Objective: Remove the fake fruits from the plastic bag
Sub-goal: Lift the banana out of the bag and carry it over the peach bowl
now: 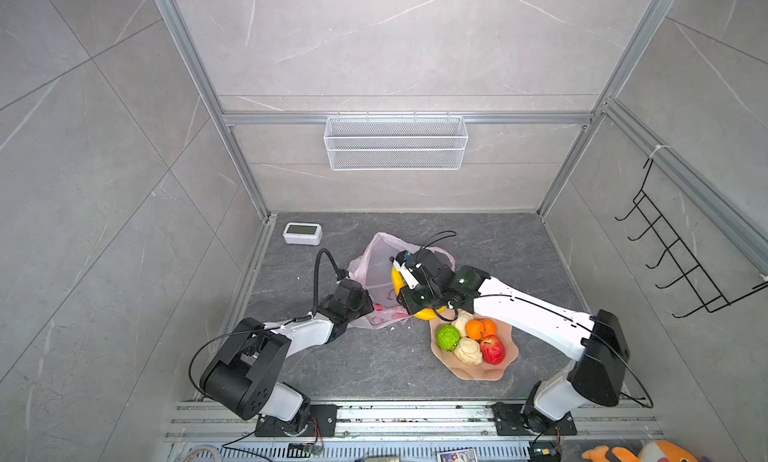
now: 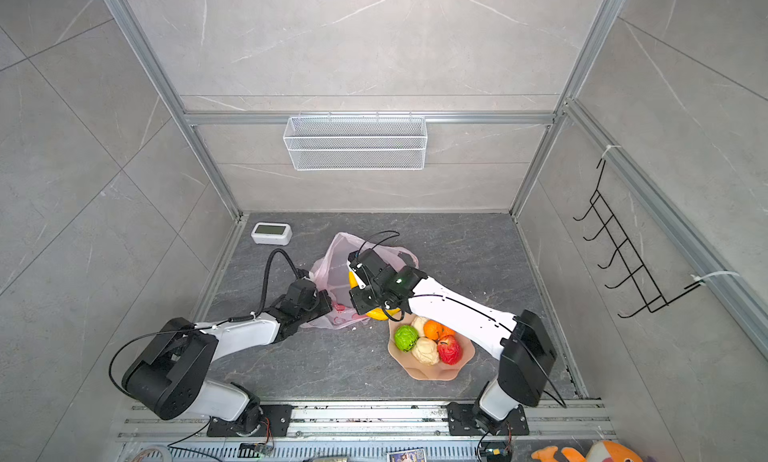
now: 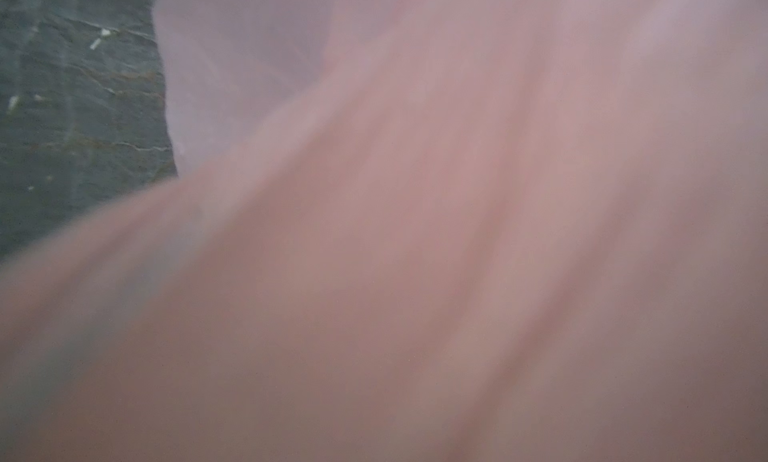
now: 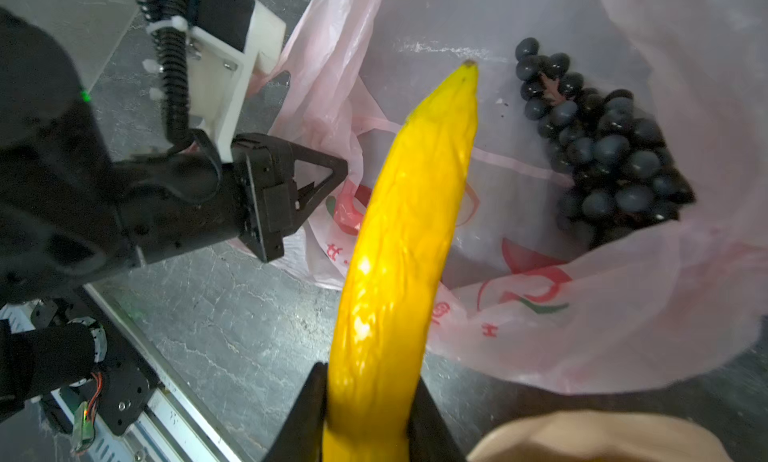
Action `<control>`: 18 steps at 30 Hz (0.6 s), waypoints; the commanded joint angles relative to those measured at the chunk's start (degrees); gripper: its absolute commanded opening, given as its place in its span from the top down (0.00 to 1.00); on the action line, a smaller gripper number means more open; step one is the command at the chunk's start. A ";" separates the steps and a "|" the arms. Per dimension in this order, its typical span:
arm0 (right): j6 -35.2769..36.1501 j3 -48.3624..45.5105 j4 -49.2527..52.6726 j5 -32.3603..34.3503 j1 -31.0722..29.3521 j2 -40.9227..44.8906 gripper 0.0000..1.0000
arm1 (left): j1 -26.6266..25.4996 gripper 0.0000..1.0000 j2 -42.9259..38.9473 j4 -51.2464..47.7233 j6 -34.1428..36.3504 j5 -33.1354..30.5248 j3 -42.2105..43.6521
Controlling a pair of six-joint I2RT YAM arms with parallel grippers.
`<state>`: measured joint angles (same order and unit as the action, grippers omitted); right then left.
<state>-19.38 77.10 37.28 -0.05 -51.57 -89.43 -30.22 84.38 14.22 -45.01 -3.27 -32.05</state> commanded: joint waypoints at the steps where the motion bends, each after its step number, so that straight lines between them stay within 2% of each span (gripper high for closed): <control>1: -1.57 -3.57 6.49 2.60 -0.90 3.32 0.75 | 0.16 0.99 0.22 1.01 1.16 0.92 -1.98; 13: -2.60 -12.01 15.92 4.78 -4.43 15.80 0.74 | 0.16 0.99 0.68 1.01 1.33 0.89 -2.21; 18: 0.11 -12.18 16.90 7.21 -5.33 18.43 0.74 | 0.16 0.99 0.53 1.00 1.35 0.83 -2.06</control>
<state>-20.80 65.21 51.90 4.58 -56.38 -72.60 -30.22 84.47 14.22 -44.99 -2.76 -32.47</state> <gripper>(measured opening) 0.272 0.054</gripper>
